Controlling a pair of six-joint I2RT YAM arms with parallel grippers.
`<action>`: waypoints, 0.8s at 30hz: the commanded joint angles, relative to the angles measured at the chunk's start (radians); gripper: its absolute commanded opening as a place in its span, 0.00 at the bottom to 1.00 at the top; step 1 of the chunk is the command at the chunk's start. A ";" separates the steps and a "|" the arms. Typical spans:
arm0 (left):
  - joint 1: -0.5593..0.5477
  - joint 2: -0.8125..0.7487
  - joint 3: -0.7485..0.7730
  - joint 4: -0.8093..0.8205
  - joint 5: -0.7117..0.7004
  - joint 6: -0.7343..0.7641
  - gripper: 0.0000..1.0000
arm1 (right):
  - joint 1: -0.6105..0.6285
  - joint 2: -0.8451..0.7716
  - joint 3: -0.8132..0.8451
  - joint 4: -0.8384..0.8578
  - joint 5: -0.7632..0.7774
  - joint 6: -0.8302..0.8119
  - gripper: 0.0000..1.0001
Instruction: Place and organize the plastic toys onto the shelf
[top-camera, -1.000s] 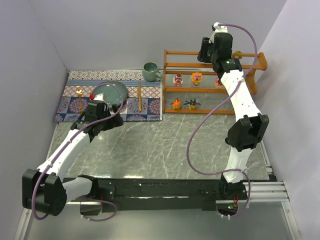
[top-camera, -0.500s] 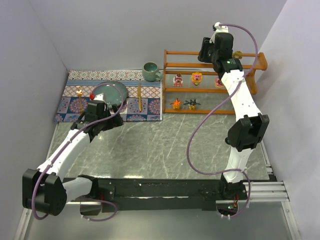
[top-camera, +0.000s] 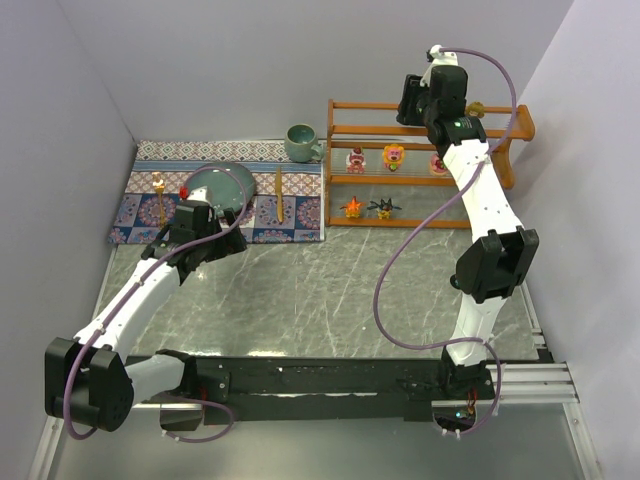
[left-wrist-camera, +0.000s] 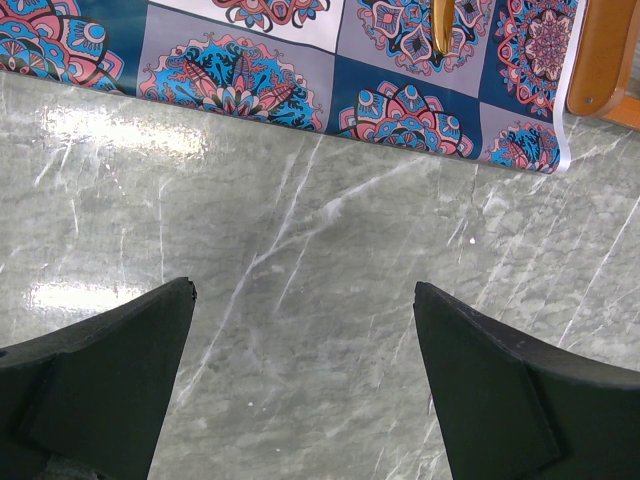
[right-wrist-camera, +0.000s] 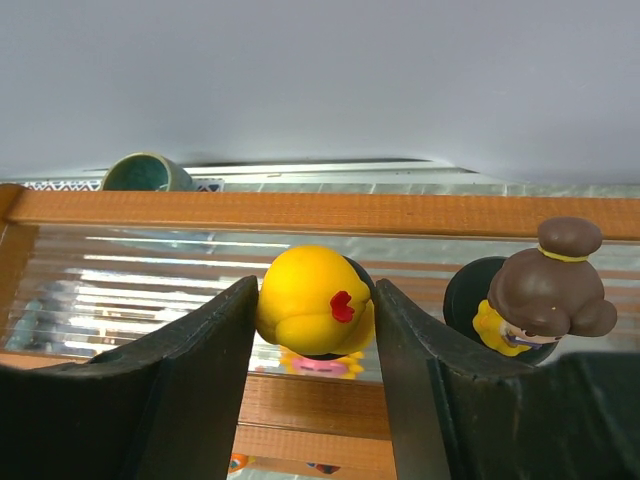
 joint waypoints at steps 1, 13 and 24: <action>0.004 0.002 0.023 0.006 0.007 0.015 0.97 | -0.009 -0.021 0.017 0.012 -0.012 0.008 0.61; 0.004 -0.037 0.020 0.009 0.002 0.015 0.97 | -0.004 -0.187 -0.057 0.034 -0.098 0.032 0.74; 0.004 -0.128 0.011 0.015 0.037 0.011 0.97 | -0.003 -0.534 -0.440 0.037 -0.049 0.087 0.84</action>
